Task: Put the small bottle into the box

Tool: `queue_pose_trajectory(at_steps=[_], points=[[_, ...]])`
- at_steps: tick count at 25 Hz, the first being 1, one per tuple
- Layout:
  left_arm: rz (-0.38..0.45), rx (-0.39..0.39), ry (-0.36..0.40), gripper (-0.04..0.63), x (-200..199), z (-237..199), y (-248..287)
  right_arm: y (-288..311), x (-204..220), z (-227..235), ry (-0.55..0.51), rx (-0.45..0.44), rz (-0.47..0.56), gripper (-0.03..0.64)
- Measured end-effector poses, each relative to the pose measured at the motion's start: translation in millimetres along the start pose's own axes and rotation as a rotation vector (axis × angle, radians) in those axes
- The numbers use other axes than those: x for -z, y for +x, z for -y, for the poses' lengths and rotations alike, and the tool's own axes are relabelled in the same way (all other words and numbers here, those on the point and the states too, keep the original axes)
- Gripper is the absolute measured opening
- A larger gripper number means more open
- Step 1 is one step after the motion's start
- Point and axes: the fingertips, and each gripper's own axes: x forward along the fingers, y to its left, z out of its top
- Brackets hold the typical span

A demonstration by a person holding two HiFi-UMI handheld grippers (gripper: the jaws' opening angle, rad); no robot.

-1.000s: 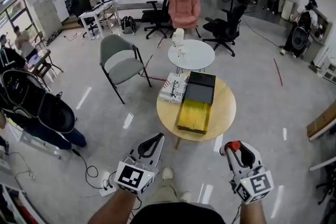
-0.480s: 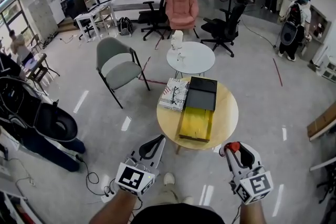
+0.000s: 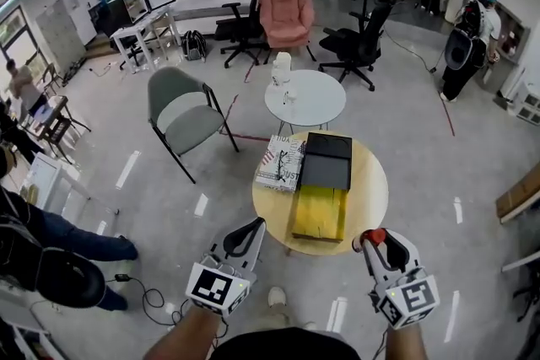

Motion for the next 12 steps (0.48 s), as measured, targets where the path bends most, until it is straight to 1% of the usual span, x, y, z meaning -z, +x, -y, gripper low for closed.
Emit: queue_pose_trajectory(at_steps=[9,12], points=[[-0.003,0.025,-0.007,0.017,3.1,-30.6,30.7,39.4,-7.5,7.3,-0.010,0.010,-0.013,0.149],[0.005,0.038,-0.006,0.017,-3.0,-34.4,35.8,44.5,-14.6,7.7,-0.020,0.015,-0.015,0.149]])
